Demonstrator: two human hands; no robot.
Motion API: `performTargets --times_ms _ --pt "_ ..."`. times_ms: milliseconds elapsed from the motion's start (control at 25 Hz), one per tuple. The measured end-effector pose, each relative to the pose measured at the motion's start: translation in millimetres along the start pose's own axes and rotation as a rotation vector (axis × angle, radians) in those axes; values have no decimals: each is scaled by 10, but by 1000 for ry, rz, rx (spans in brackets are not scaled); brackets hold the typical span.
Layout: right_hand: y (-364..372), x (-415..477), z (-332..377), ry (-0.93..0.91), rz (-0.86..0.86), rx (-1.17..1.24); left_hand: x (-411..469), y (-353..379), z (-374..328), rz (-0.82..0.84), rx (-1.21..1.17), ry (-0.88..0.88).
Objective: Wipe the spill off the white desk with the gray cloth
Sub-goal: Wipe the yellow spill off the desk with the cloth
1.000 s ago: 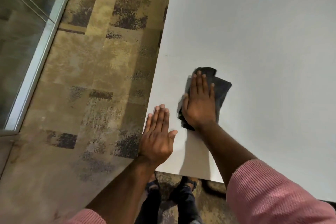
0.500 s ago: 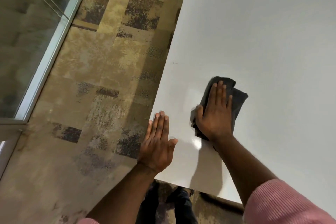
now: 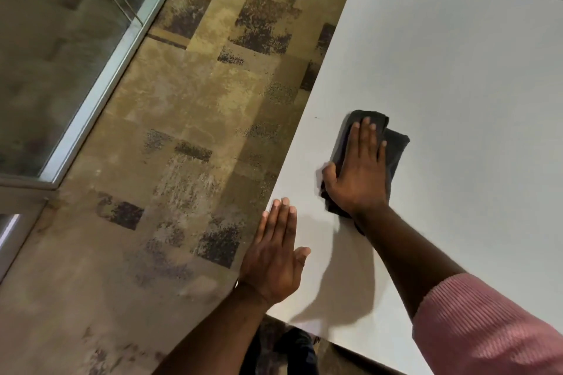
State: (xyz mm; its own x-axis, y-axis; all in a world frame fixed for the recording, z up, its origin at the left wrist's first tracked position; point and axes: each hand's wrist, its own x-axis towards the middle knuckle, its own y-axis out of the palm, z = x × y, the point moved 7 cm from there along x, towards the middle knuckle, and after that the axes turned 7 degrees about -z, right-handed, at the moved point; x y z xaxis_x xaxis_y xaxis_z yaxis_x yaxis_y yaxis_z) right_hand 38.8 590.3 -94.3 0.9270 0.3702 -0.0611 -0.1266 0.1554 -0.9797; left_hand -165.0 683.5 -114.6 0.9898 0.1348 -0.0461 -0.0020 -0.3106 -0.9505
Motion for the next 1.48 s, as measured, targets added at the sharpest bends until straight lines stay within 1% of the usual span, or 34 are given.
performTargets --times_ms 40,80,240,360,440,480,520,600,640,680,720,840,1000,1080,1160,1200,1280,1320,1360,1400,1480 --pt "-2 168 75 5 13 19 11 8 1 -2 -4 -2" --pt "6 310 200 -38 25 28 8 12 5 0 -7 -8" --pt "138 525 678 -280 59 30 21 18 23 11 24 -14" --pt "201 162 822 -479 109 45 -2 -4 14 -31 -19 -7" --pt "216 -223 760 -657 154 58 -13 -18 4 -40 -30 -1" --pt "212 -321 653 -697 154 35 -16 -22 1 -46 -25 5" --pt "189 -296 523 -674 129 9 -17 -19 3 -53 -20 10" --pt "125 -3 314 -477 72 -28 -18 -17 7 -68 -30 17" --pt "110 163 283 -384 71 -31 -21 -27 6 -84 -40 20" --pt "112 288 316 -337 83 -26 -25 -39 4 -103 -52 24" --pt "130 352 407 -337 96 -12 -35 -53 0 -123 -65 25" --pt "182 190 773 -454 104 31 -66 -115 17 -202 -116 -3" --pt "287 -514 1149 -644 173 116 -105 -202 125 -319 -330 -108" --pt "279 -801 1165 -667 189 230 -123 -245 156 -353 -410 -136" --pt "164 -895 1044 -562 139 413 -133 -271 142 -362 -489 -157" --pt "62 -886 938 -469 65 481 -129 -301 124 -374 -517 -191" --pt "-139 -826 645 -213 -123 521 -65 -410 130 -440 -523 -332" --pt "-192 -787 500 -72 -176 510 8 -472 162 -474 -508 -435" --pt "-200 -742 392 49 -175 498 114 -522 203 -480 -494 -541" --pt "-192 -712 339 128 -137 495 235 -574 241 -452 -481 -626" --pt "-181 -691 340 205 -54 553 460 -625 305 -339 -461 -733"
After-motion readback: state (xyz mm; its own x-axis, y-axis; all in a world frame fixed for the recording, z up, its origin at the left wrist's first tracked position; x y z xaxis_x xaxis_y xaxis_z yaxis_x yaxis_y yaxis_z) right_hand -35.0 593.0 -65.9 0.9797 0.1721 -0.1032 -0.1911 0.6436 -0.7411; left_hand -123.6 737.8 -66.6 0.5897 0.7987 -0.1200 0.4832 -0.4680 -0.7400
